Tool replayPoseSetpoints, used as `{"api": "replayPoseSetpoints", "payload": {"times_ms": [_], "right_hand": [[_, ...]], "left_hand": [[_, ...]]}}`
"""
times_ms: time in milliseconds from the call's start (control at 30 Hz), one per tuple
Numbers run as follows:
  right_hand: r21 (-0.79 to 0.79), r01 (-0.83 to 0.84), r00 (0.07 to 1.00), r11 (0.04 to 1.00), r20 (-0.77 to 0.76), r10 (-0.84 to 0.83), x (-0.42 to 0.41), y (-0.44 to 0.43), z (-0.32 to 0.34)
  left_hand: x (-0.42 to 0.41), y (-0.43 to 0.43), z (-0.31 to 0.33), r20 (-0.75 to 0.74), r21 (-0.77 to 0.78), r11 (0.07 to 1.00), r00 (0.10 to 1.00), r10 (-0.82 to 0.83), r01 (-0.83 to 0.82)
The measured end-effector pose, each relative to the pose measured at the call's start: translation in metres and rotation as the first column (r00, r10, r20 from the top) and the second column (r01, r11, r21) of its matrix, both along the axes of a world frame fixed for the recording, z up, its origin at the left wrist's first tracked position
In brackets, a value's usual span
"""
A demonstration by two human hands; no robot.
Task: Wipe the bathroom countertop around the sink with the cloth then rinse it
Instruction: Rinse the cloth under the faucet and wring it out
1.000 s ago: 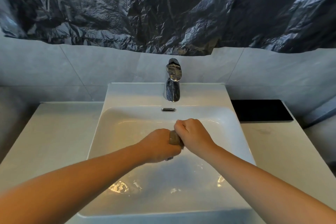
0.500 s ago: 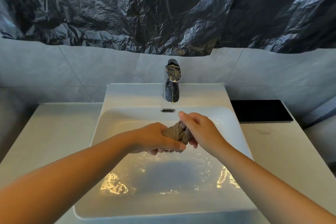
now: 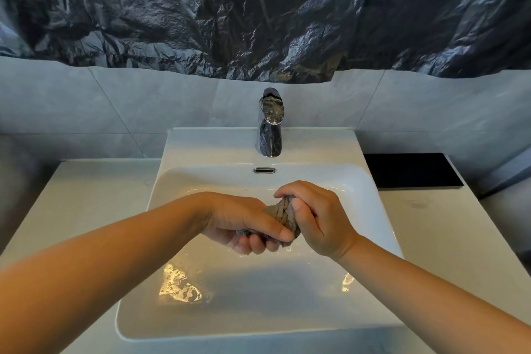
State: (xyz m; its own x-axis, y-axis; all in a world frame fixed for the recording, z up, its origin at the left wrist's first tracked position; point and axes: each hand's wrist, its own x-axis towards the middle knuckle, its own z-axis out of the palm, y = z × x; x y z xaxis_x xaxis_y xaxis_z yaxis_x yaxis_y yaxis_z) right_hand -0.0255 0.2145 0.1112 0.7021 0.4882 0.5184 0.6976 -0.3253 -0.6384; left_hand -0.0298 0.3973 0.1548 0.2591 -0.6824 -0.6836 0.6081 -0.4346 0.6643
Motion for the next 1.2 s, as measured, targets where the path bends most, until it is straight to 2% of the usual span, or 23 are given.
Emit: {"api": "replayPoseSetpoints", "payload": {"times_ms": [100, 200, 333, 433, 600, 733, 800, 867, 967, 1033, 1100, 1167, 1200], "right_hand": [[0.013, 0.046, 0.998, 0.999, -0.048, -0.046, 0.006, 0.004, 0.0], [-0.109, 0.077, 0.983, 0.991, -0.159, -0.094, 0.012, 0.008, -0.001], [-0.299, 0.088, 0.923, 0.95, -0.334, -0.19, 0.015, 0.013, -0.003], [-0.366, 0.075, 0.86, 0.928, -0.447, -0.245, 0.017, 0.017, -0.006], [-0.467, 0.012, 0.711, 0.884, -0.618, -0.336, 0.024, 0.024, -0.012], [-0.447, -0.045, 0.573, 0.893, -0.744, -0.343, 0.028, 0.022, -0.008], [-0.449, -0.049, 0.619, 0.892, -0.715, -0.326, 0.028, 0.019, 0.001], [-0.481, -0.038, 0.738, 0.876, -0.604, -0.299, 0.025, 0.015, 0.01], [-0.431, 0.03, 0.853, 0.902, -0.459, -0.248, 0.016, 0.008, 0.016], [-0.317, 0.061, 0.885, 0.947, -0.421, -0.198, 0.009, 0.001, 0.015], [-0.194, 0.062, 0.957, 0.979, -0.266, -0.114, 0.003, -0.011, 0.013], [-0.167, -0.004, 0.997, 0.986, -0.07, -0.008, -0.002, -0.021, 0.006], [-0.166, -0.034, 0.999, 0.985, -0.02, 0.031, -0.003, -0.022, 0.003]], "left_hand": [[0.001, -0.003, 0.001, 0.075, 0.045, 0.999, 0.997, -0.022, 0.019], [0.001, -0.011, 0.002, 0.242, 0.24, 0.971, 0.97, -0.037, -0.022], [-0.004, -0.021, -0.009, 0.494, 0.474, 0.865, 0.863, -0.11, -0.161], [-0.008, -0.026, -0.021, 0.618, 0.51, 0.818, 0.774, -0.135, -0.265], [-0.011, -0.031, -0.032, 0.692, 0.578, 0.761, 0.672, -0.265, -0.295], [-0.01, -0.027, -0.033, 0.714, 0.65, 0.72, 0.52, -0.469, -0.244], [-0.009, -0.024, -0.031, 0.746, 0.619, 0.74, 0.492, -0.449, -0.263], [-0.008, -0.019, -0.029, 0.764, 0.562, 0.776, 0.538, -0.356, -0.285], [-0.006, -0.009, -0.026, 0.696, 0.419, 0.867, 0.708, -0.115, -0.271], [-0.006, -0.001, -0.023, 0.542, 0.291, 0.932, 0.84, 0.025, -0.216], [-0.005, 0.007, -0.019, 0.331, 0.152, 0.977, 0.939, 0.093, -0.151], [-0.003, 0.014, -0.016, 0.122, 0.042, 0.997, 0.991, 0.063, -0.068], [-0.001, 0.017, -0.014, 0.029, -0.004, 1.0, 0.999, 0.012, -0.012]]}}
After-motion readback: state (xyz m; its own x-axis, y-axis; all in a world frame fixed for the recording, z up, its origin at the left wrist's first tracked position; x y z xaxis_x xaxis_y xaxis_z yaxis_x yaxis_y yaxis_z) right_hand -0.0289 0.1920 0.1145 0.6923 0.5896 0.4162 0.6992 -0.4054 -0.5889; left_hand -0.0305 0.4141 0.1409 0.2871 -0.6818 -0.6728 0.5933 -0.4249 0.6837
